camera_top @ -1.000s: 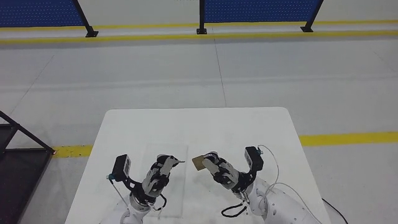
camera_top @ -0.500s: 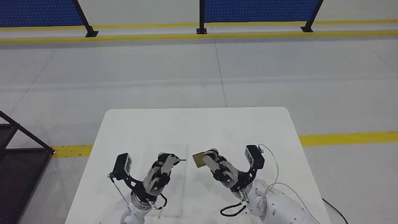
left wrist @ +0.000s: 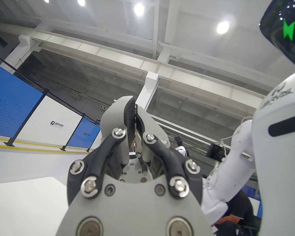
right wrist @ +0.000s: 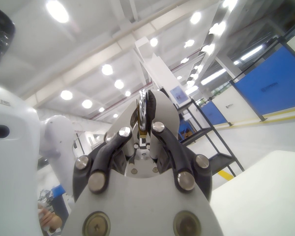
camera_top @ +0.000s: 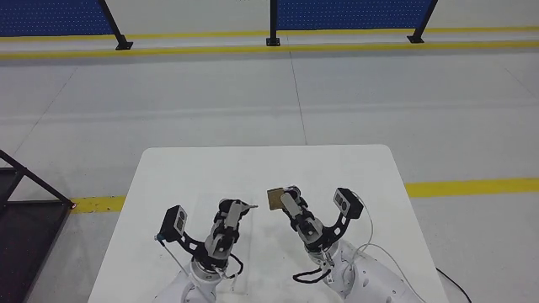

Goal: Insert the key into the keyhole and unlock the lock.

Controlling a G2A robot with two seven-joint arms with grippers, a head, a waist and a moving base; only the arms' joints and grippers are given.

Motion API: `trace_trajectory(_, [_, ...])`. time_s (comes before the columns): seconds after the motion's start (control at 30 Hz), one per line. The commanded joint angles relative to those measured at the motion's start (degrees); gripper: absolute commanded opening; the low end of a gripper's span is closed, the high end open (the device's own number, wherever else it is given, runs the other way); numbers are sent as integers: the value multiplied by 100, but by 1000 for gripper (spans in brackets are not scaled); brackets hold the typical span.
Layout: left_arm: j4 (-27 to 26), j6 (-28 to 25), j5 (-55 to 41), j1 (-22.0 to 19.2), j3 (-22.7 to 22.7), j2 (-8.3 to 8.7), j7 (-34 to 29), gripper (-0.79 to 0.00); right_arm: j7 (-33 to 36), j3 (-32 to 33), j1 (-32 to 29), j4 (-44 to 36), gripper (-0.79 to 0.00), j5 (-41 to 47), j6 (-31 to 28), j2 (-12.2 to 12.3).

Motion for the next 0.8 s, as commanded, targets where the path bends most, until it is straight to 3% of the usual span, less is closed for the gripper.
trace_trajectory(0.0, [39,121,179,-29,66,-36,121,-785,0,-2,0,-1,-785,-1,0,1])
trace_trajectory(0.4, [349,867,716,-312,526,-187,867,-785,0,-2,0,-1,-785,-1,0,1])
trace_trajectory(0.77, [404,1084,613,-442,724,-184,1085,-785,0,-2,0,-1,-785,-1,0,1])
